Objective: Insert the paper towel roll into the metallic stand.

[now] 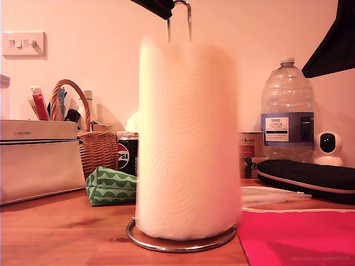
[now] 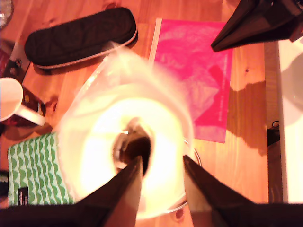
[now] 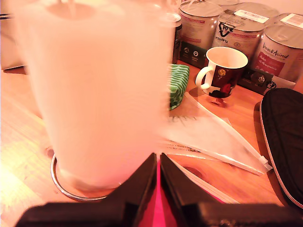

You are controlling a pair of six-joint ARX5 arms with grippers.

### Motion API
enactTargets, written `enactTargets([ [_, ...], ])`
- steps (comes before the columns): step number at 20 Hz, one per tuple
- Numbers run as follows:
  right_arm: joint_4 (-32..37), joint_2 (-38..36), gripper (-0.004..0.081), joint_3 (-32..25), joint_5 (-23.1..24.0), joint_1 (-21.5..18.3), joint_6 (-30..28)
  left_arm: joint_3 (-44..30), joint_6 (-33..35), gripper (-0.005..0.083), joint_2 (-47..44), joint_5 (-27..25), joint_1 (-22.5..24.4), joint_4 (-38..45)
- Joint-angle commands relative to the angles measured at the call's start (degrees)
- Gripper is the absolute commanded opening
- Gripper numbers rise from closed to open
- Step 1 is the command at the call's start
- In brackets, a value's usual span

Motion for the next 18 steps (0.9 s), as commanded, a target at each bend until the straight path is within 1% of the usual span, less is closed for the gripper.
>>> enactTargets([
  [1, 0.5, -0.1, -0.0013, -0.6, 0.1, 0.1, 0.4, 1.2, 0.2, 0.023, -0.6, 0.3, -0.2, -0.3],
  [2, 0.5, -0.1, -0.0013, -0.6, 0.1, 0.1, 0.4, 1.7, 0.2, 0.0227, -0.6, 0.3, -0.2, -0.7],
  [4, 0.5, -0.1, -0.0013, -0.6, 0.1, 0.1, 0.4, 3.3, 0.2, 0.0173, -0.6, 0.3, -0.2, -2.6],
  [5, 0.6, -0.1, -0.0013, -0.6, 0.1, 0.1, 0.5, 4.2, 0.2, 0.0123, -0.6, 0.3, -0.2, -3.8],
  [7, 1.2, -0.1, -0.0013, -0.6, 0.1, 0.1, 0.5, 5.8, 0.2, -0.0021, -1.0, 0.2, -0.2, -6.4],
  [9, 2.4, -0.1, -0.0013, -0.6, 0.0, 0.1, 0.5, 6.3, 0.2, -0.0022, -2.0, 0.2, 0.0, -7.0],
  [11, 4.2, -0.1, -0.0013, -0.5, 0.0, 0.1, 0.5, 6.3, -0.6, -0.0021, -3.4, -0.4, 0.3, -5.5],
  [15, 11.1, -0.1, -0.0013, -0.5, 0.0, 0.1, 0.6, 6.3, -7.1, -0.0022, -5.9, -0.3, 1.6, -0.5],
  [16, 12.0, -0.1, -0.0013, -0.5, 0.6, 0.0, 1.3, 6.3, -8.4, -0.0022, -6.0, 1.2, 1.9, -0.4],
  [18, 11.5, 0.0, -0.0013, -0.5, 4.3, -1.6, 1.4, 6.2, -8.9, -0.0022, -6.1, 3.3, 2.8, -1.8],
])
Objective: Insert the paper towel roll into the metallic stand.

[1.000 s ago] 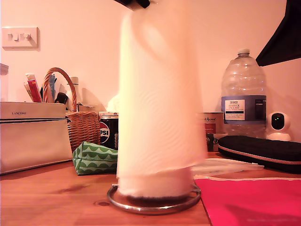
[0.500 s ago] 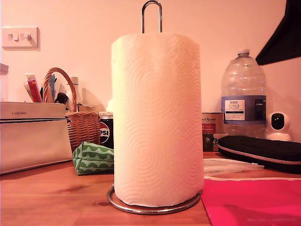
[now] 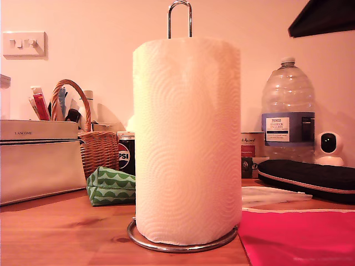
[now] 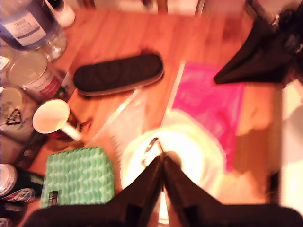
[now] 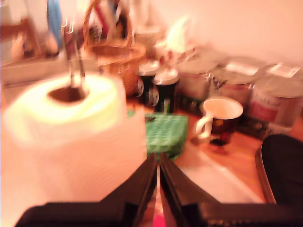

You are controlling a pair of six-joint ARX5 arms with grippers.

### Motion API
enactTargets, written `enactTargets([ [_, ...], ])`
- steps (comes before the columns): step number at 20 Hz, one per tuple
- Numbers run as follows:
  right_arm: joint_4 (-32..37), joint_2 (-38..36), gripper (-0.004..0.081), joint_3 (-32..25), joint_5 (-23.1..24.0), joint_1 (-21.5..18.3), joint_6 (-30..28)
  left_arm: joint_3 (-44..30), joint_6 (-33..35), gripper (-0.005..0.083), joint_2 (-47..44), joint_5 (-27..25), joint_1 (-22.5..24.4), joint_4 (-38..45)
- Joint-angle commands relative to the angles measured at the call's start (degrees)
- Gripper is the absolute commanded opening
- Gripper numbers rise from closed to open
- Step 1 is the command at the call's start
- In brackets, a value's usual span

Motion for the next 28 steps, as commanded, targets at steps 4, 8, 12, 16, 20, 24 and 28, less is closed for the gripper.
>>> enactTargets([
  [4, -0.2, 0.0, -0.0013, -0.5, 1.1, -10.3, 1.1, 0.0, -0.3, -0.0022, -0.2, 1.0, 1.4, 0.2],
  [8, -1.2, -1.1, -0.0013, -0.5, -8.6, -23.3, 2.3, -0.6, -0.4, -0.0022, -0.3, 1.1, 1.4, 0.0],
  [12, -3.4, -2.3, -0.0013, -0.5, -14.0, -31.4, 3.1, -4.5, -0.6, -0.0022, -2.0, 1.1, 3.3, 0.9],
  [16, -4.0, -2.3, -0.0013, -0.5, -16.7, -33.8, 3.2, -13.0, -5.9, -0.0022, -7.3, -1.1, 6.4, 10.3],
  [20, -3.7, -2.3, -0.0013, -0.5, -16.8, -33.7, 3.1, -25.3, -14.8, -0.0022, -14.9, -10.2, 9.6, 26.2],
  [24, -3.2, -2.3, -0.0013, -0.5, -19.4, -33.6, 2.9, -39.3, -20.0, -0.0022, -23.3, -15.8, 10.3, 40.9],
  [28, -2.1, -2.3, -0.0013, -0.5, -23.1, -33.6, 1.6, -52.0, -20.6, -0.0022, -30.4, -16.9, 10.4, 50.2],
])
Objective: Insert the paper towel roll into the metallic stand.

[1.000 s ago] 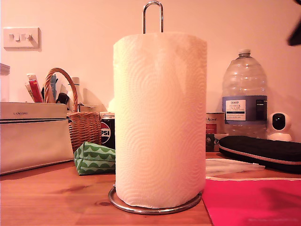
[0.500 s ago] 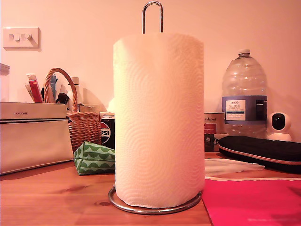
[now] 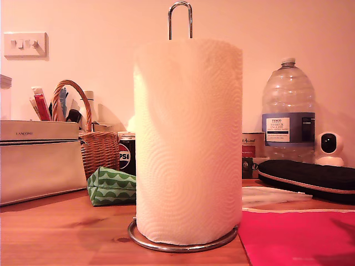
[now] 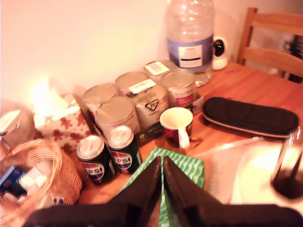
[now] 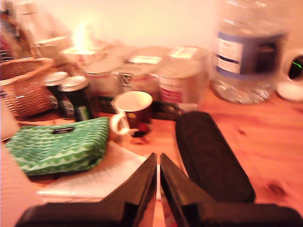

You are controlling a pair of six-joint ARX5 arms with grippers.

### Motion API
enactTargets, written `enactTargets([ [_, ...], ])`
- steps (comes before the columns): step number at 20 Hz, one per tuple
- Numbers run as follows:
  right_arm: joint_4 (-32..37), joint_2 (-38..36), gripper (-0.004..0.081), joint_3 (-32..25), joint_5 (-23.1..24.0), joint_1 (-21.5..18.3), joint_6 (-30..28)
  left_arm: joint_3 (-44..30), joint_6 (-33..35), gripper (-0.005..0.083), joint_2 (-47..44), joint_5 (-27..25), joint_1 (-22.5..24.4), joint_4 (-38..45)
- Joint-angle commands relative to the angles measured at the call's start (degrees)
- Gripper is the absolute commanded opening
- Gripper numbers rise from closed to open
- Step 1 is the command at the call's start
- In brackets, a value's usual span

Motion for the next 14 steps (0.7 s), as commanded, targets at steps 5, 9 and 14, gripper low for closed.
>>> enactTargets([
  [5, 1.0, 0.2, -0.0013, -0.7, -0.6, 0.2, -0.5, -14.5, -1.6, -0.0022, -8.0, -0.2, 3.5, 6.8],
  [9, 0.5, 0.2, -0.0013, -0.8, -1.7, 0.2, -0.4, -19.6, -2.9, -0.0021, -13.9, 0.3, 9.8, 7.6],
  [14, 4.0, -1.7, -0.0013, -5.7, -6.5, 1.0, 1.6, -26.3, -5.7, -0.0021, -23.6, 4.6, 13.0, 7.6],
])
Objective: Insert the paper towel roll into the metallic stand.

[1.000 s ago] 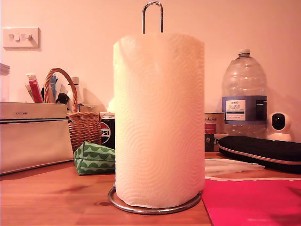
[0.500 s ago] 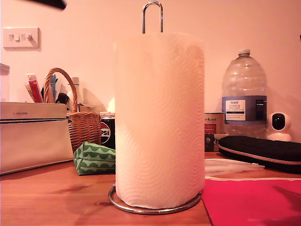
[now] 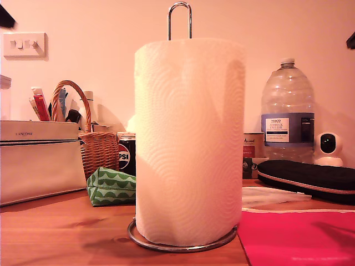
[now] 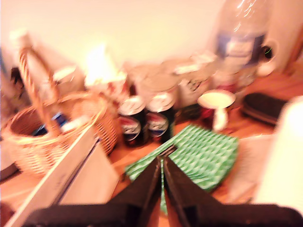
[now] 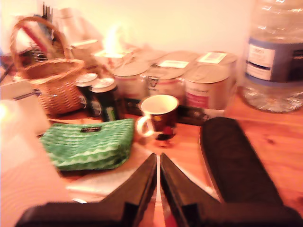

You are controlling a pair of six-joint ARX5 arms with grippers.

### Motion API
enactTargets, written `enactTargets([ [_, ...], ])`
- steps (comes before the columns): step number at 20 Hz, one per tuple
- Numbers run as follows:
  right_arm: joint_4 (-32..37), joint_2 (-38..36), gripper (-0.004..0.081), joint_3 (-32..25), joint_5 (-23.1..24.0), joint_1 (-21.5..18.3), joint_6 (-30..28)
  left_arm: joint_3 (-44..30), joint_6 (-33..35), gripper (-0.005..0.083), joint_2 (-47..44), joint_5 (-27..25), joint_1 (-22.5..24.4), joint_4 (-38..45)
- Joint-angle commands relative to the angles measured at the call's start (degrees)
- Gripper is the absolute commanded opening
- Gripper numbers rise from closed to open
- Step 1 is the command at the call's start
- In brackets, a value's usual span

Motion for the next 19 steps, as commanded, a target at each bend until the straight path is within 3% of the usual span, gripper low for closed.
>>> enactTargets([
  [1, 1.3, -1.3, -0.0013, -3.5, -0.5, 1.2, 0.4, -4.1, -2.0, -0.0022, -3.0, 0.4, -0.2, 0.1],
  [8, -3.6, -4.9, -0.0013, -5.3, 0.0, 3.8, 0.5, -7.9, -6.6, -0.0021, -15.0, 1.9, -0.3, -2.2],
  [19, -17.0, -4.8, -0.0013, -5.3, 0.0, 3.8, 0.4, -7.9, -6.4, -0.0021, -15.7, 1.9, -0.3, -15.1],
])
